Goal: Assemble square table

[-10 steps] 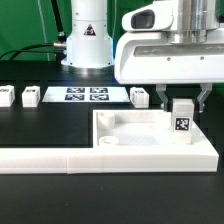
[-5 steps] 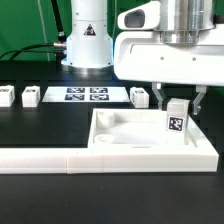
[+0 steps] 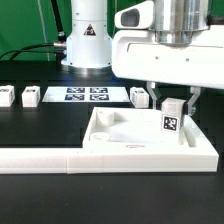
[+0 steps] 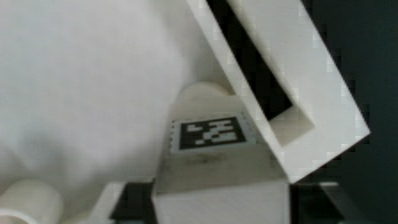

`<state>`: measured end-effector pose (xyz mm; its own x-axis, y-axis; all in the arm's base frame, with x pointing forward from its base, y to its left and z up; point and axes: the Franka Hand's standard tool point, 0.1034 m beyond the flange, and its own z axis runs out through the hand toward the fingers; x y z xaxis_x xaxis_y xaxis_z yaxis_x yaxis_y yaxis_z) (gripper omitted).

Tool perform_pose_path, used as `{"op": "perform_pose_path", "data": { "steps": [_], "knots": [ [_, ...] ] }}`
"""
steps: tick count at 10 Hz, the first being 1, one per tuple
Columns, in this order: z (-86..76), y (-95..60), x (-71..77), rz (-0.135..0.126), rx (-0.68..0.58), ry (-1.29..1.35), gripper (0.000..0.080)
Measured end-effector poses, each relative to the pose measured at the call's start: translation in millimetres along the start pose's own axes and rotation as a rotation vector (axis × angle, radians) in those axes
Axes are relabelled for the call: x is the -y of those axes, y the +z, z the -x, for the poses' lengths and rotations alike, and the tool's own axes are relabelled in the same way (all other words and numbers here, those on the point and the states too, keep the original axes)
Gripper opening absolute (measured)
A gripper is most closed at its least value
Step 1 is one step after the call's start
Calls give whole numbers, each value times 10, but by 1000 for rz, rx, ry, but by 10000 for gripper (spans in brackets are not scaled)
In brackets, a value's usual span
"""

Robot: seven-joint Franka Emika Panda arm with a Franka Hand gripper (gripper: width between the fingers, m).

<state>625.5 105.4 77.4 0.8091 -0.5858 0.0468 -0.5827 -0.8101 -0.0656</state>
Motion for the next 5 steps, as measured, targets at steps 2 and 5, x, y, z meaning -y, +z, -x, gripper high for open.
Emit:
{"op": "perform_pose_path", "data": {
  "steps": [2, 5],
  "knots": [
    [41, -100, 32, -6, 4, -156, 569],
    [115, -183, -13, 17, 53, -344, 645]
  ]
}}
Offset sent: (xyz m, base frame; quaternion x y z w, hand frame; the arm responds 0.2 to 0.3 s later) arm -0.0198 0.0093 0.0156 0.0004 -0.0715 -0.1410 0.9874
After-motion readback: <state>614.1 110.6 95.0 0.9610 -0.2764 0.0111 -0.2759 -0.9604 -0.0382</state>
